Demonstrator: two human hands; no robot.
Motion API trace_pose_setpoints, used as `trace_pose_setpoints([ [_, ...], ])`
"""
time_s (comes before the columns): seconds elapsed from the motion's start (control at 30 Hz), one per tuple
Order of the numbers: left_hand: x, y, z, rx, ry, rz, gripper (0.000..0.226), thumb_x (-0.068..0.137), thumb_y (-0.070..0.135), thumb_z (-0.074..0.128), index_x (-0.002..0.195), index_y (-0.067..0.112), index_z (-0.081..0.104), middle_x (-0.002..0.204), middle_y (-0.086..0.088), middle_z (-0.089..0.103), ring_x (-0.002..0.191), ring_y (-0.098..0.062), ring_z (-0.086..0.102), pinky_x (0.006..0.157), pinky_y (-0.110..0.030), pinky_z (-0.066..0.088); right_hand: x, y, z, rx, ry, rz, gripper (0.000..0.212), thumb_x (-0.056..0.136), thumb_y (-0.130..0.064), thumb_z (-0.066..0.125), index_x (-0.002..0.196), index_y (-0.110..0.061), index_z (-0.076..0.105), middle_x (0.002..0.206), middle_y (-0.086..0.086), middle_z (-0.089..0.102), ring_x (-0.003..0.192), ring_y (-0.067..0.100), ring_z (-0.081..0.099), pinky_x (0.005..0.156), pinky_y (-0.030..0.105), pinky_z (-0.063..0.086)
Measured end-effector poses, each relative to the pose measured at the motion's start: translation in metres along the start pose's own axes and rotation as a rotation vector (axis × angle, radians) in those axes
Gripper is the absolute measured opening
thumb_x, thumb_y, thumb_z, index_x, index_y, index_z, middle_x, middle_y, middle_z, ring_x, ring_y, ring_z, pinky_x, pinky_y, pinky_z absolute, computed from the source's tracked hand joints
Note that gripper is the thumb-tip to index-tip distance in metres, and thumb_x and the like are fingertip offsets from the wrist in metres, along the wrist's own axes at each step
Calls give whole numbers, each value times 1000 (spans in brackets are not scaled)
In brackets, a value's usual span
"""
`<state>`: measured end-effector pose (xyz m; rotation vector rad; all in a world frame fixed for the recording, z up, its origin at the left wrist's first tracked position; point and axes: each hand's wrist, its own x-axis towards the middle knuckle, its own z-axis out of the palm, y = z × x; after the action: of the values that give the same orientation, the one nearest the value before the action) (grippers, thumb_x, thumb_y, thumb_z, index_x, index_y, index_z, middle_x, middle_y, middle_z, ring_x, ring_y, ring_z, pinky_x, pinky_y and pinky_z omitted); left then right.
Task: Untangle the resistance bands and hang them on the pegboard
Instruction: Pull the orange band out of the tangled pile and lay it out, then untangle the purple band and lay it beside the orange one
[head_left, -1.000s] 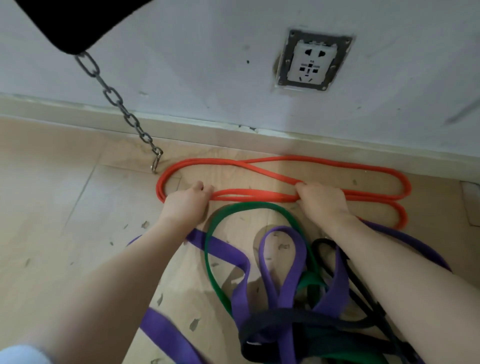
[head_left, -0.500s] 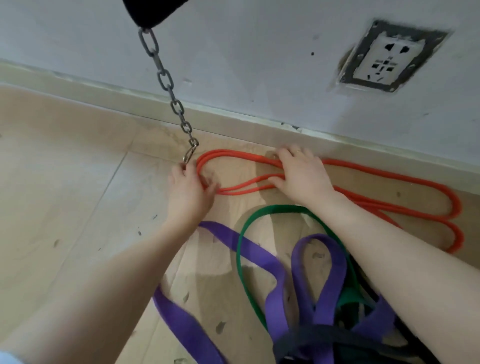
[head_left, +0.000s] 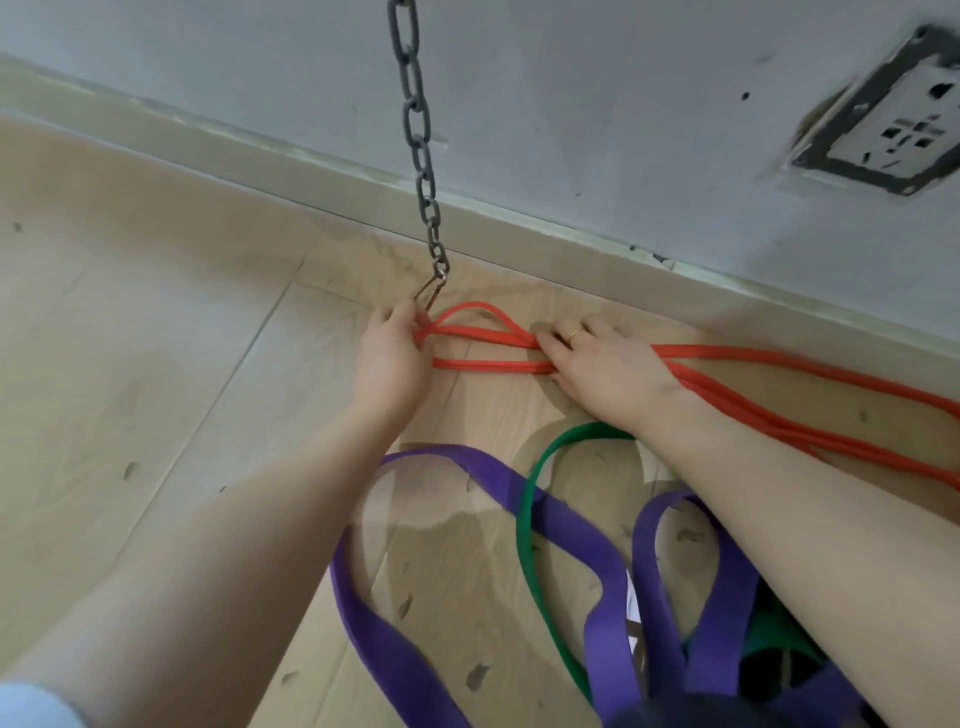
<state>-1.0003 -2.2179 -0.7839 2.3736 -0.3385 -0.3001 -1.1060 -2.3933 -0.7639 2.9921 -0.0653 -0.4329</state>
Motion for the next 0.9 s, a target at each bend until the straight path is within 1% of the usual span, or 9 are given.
trace_pose_setpoints([
  [0.1,2,-4,-2,132,-108,91,34,90,1,41,121,9,51,125,-13,50,112,-30,49,88,-30,37,9,-2,-1,135,18,126,41,98,-16,38,140,-14,33,133,13,47,119,34,44,93,41,37],
  [0.2,3,-11,-8,90,-267,136,59,87,14,60,140,12,35,131,-13,47,114,-29,50,100,-36,39,11,0,-6,225,42,187,34,98,-22,41,131,-15,41,126,13,54,116,33,47,93,39,35],
  [0.27,5,-11,-11,159,-340,191,74,81,23,69,144,15,30,137,-12,42,121,-30,46,104,-39,36,7,0,-6,254,50,204,30,97,-23,42,127,-16,41,121,13,57,113,33,49,90,39,35],
  [0.4,15,-7,-15,360,-478,300,81,78,37,69,144,11,29,145,-9,33,133,-28,33,110,-36,29,5,-5,-6,235,34,189,28,97,-17,37,124,-17,42,118,13,56,110,34,51,86,40,37],
  [0.5,16,-6,-13,454,-303,391,48,86,32,61,128,12,50,125,-8,52,115,-29,46,95,-38,41,5,-7,-7,246,0,230,27,97,-21,37,123,-13,43,118,14,55,108,35,53,88,42,38],
  [0.57,17,1,-11,515,-128,429,32,89,29,57,115,11,58,116,-8,58,107,-31,46,84,-40,40,5,-7,-8,263,-14,245,28,97,-25,39,121,-13,45,117,14,56,107,35,54,88,42,38],
  [0.67,21,11,-2,527,9,306,27,86,27,60,106,9,61,115,-11,54,108,-33,43,84,-42,36,7,-8,-7,272,19,301,26,97,-28,43,117,-12,49,115,11,57,106,33,54,88,41,37],
  [0.8,16,14,17,106,30,-74,27,82,16,66,107,8,62,114,-14,53,103,-34,54,87,-39,44,3,-12,3,356,104,476,31,95,-38,45,117,-18,55,124,9,53,119,31,41,97,42,30],
  [0.9,15,20,13,-39,36,-226,30,82,7,63,112,11,63,121,-14,53,108,-32,54,94,-31,41,-1,-14,3,413,77,490,34,94,-37,48,125,-23,52,131,10,49,123,31,37,102,41,27],
])
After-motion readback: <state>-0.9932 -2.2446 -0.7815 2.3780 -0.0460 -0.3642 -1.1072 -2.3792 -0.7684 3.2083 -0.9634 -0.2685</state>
